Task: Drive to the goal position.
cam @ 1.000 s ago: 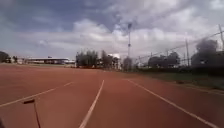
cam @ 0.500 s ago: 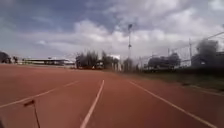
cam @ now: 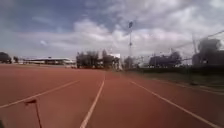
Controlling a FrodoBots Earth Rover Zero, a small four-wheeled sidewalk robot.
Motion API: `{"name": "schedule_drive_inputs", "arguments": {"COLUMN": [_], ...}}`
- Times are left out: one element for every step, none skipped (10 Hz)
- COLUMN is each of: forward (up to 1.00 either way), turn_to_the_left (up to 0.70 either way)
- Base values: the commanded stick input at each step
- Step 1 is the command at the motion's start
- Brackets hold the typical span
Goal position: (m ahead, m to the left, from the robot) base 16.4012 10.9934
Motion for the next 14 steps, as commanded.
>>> {"name": "schedule_drive_inputs", "arguments": {"forward": [0.70,0.70,0.70,0.70,0.70,0.70,0.70,0.70,0.70,0.70,0.70,0.70,0.70,0.70], "turn_to_the_left": [0.00,0.00,0.00,0.00,0.00,0.00,0.00,0.00,0.00,0.00,0.00,0.00,0.00,0.00]}}
